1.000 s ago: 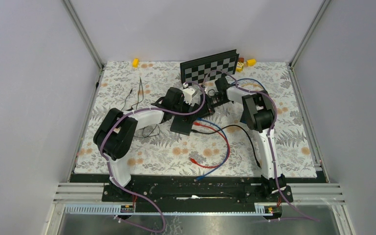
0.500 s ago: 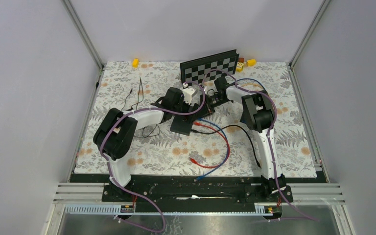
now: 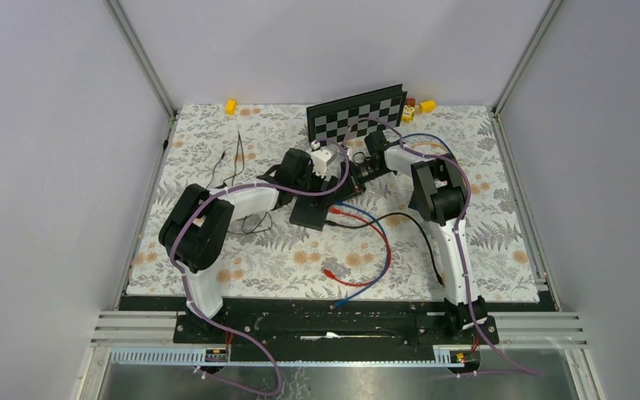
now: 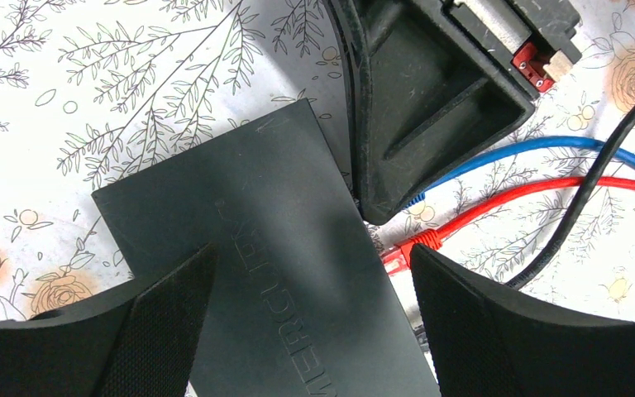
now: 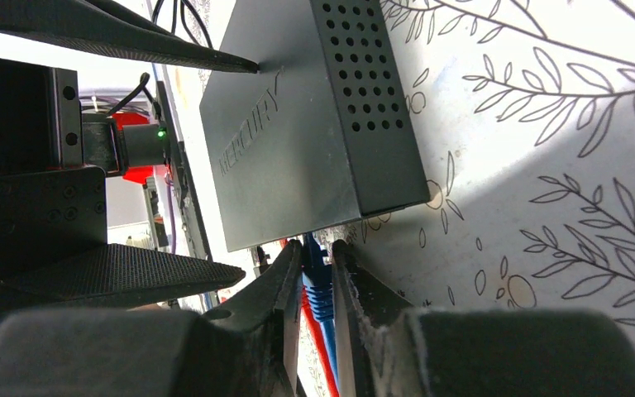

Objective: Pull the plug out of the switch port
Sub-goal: Move the connector to the switch port.

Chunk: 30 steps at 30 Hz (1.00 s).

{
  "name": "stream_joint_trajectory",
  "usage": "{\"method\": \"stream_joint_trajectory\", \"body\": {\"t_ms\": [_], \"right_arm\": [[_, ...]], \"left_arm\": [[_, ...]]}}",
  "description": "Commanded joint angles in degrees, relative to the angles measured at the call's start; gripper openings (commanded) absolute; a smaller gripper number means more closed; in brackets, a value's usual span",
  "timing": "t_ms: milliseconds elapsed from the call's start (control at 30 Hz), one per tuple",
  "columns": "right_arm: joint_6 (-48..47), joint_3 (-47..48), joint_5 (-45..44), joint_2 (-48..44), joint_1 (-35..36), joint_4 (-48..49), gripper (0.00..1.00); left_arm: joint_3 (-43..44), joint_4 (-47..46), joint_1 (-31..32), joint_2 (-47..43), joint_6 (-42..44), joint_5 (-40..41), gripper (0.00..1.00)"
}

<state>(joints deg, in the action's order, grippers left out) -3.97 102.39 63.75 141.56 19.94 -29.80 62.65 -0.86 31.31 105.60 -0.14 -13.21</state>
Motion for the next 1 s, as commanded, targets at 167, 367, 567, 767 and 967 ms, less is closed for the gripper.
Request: {"method": "stream_joint_trajectory", "body": {"t_ms": [167,367,567,767,967], "right_arm": [[-3.7,0.8,-8.2,4.2,1.7,-0.3,0.08],[-3.9,1.3,-8.0,4.2,1.3,-1.0,0.04],[-4.8,2.6,-8.2,4.3,0.8,-3.0,0.0],[-4.8,3.9,-7.9,4.9,0.6,-4.5,0.0],[2.5,-2.4,-5.3,2.8,0.6,3.8,0.0]], "left_arm": [[-1.6,5.2,3.1,0.3,2.0,10.6,0.9],[-1.1,5.3,4.9,0.8,3.4,16.5,0.9],[-0.2,6.8,5.1,1.9,4.3,18.3,0.89],[0.6,7.1,5.1,2.9,3.5,18.8,0.83],[0.8,7.2,5.1,3.3,2.2,18.4,0.78]]}}
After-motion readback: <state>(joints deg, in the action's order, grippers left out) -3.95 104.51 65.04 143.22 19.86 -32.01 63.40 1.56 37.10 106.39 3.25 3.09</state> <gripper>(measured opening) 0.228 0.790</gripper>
